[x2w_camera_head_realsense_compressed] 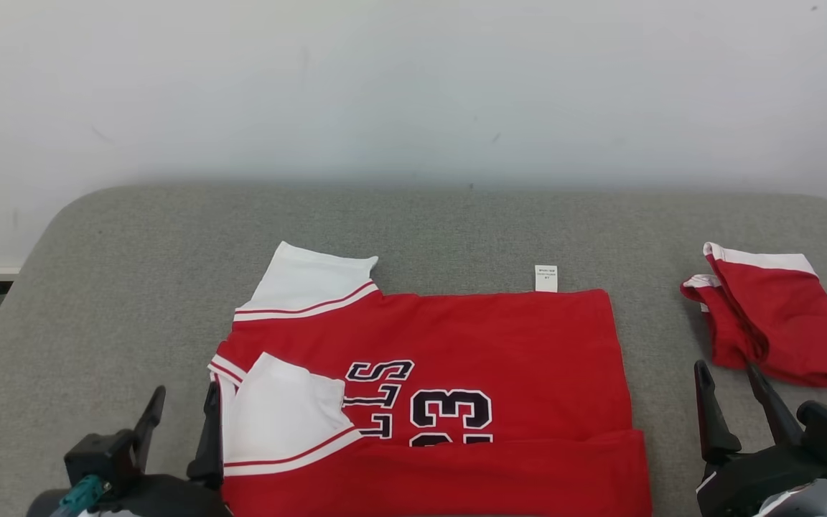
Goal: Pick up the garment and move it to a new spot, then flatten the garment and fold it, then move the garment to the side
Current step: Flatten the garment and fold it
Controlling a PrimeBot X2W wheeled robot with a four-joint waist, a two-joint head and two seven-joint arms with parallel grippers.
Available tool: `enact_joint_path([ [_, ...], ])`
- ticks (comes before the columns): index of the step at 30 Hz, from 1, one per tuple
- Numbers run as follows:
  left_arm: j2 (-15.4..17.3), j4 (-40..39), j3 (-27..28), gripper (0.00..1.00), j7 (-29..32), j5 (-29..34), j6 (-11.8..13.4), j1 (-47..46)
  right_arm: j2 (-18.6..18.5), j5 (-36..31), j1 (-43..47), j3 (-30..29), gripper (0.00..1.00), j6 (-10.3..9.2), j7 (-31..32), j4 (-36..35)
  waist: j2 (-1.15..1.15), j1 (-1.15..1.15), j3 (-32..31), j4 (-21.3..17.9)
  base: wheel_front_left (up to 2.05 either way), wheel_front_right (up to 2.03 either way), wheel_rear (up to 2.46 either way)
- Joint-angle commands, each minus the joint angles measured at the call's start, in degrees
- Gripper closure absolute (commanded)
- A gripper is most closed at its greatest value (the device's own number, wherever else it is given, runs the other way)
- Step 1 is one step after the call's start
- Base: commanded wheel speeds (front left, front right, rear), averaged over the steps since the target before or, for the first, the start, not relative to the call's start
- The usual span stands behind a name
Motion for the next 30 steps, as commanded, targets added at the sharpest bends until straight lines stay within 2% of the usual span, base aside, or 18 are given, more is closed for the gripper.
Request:
enact_joint_path([
  [1, 0.06, 0.42, 0.08, 0.0, -0.33, -0.36, -0.49, 0.92, -0.15, -0.06, -0.57, -0.02, 0.0, -0.03, -0.37, 0.63, 0.0, 0.0, 0.01, -0.29, 0.0, 0.0, 0.0],
  [10, 0.17, 1.67, -1.09, 0.0, 0.02, -2.43, -5.43, 0.62, -0.17, -0.23, -2.16, 0.59, 0.0, -0.03, -2.26, 4.04, 0.0, 0.0, 0.17, -0.52, 0.0, 0.0, 0.0],
  [24, -0.36, 1.83, 0.05, 0.0, -0.39, -1.7, -6.54, 0.53, -0.17, 0.46, -3.18, 1.67, 0.0, -0.03, -1.42, 4.41, 0.0, 0.0, 1.36, 0.49, 0.0, 0.0, 0.0],
  [30, -0.35, 2.95, -1.74, 0.0, 3.93, -1.53, -7.75, -3.09, -0.19, -0.1, -4.14, 2.86, 0.0, -0.03, 3.97, 3.91, 0.0, 0.0, 2.64, 0.91, 0.0, 0.0, 0.0],
])
